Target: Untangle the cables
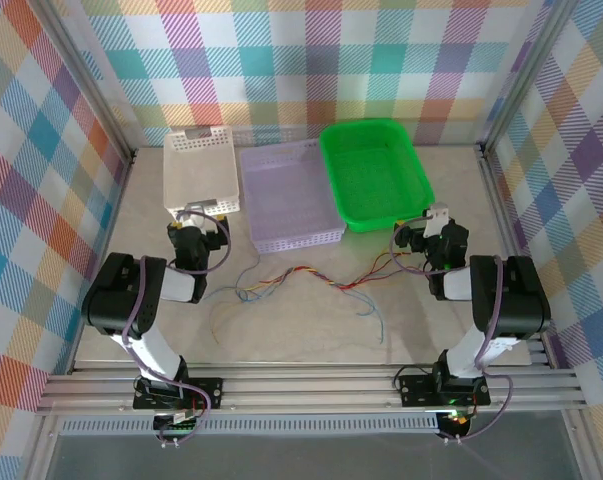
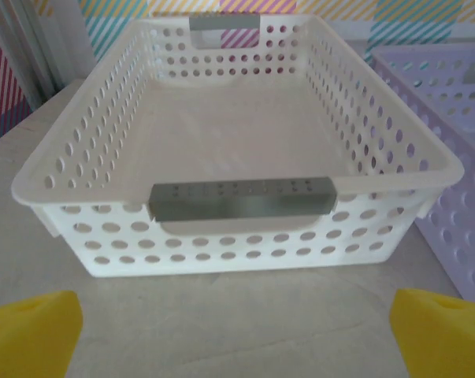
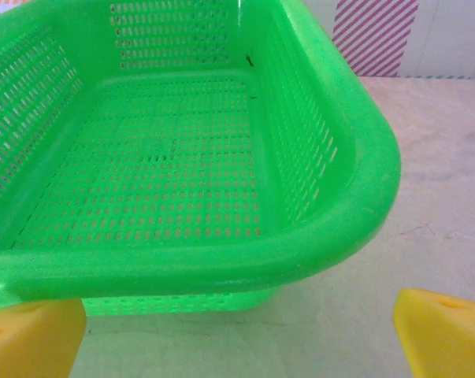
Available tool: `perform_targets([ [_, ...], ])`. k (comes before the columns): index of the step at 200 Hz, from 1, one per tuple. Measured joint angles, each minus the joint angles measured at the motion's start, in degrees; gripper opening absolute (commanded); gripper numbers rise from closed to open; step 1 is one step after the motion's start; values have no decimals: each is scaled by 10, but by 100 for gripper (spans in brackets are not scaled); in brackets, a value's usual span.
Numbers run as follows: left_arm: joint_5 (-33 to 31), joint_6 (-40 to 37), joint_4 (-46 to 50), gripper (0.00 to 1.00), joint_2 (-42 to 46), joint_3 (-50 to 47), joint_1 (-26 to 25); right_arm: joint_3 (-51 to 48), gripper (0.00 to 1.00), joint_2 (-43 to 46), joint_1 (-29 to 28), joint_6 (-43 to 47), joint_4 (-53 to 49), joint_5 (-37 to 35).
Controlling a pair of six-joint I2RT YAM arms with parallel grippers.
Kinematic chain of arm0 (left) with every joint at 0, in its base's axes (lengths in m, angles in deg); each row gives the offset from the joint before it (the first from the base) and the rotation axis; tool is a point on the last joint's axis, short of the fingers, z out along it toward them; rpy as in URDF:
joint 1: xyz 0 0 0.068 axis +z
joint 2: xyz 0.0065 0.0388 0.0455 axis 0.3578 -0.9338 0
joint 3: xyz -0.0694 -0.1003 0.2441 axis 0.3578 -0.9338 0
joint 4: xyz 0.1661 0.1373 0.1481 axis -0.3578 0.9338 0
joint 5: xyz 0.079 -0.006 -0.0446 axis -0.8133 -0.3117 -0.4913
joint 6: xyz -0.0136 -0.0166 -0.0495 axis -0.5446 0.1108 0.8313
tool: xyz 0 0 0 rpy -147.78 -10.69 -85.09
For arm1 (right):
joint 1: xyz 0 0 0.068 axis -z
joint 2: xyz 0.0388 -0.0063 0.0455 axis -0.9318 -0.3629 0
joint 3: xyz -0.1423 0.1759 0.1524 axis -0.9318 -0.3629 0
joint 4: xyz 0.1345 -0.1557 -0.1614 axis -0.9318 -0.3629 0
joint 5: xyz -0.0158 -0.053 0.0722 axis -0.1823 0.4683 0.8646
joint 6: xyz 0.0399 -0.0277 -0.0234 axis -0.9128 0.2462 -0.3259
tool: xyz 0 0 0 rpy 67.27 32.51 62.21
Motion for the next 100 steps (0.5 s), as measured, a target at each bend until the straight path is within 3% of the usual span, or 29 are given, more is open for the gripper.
perform_targets([
  [100,40,10,101,100,49,-24,12,-7,100,46,-4,-19,-77,-17],
])
